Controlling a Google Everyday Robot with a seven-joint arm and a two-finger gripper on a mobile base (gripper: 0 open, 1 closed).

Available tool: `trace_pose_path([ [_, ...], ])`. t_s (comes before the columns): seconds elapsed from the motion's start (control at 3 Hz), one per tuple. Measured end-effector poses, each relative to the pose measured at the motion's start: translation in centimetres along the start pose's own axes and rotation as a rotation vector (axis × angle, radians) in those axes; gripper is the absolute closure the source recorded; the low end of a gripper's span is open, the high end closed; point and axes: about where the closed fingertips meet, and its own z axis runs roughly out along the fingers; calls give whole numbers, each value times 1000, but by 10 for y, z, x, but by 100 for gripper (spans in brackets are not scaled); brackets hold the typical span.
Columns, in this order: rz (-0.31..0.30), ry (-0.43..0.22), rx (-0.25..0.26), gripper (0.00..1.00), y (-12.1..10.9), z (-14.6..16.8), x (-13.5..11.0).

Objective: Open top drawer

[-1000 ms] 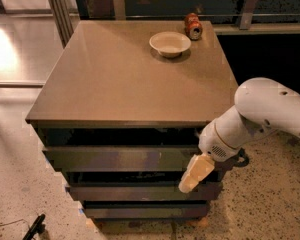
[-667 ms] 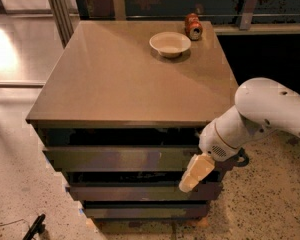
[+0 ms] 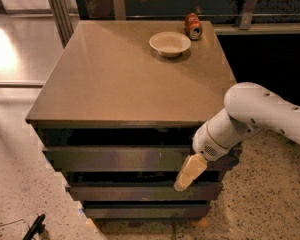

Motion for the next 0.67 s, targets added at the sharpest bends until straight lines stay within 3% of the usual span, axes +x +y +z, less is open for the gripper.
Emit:
trace_pose_path([
  [0.67, 4, 23, -70, 0, 47, -33, 48],
])
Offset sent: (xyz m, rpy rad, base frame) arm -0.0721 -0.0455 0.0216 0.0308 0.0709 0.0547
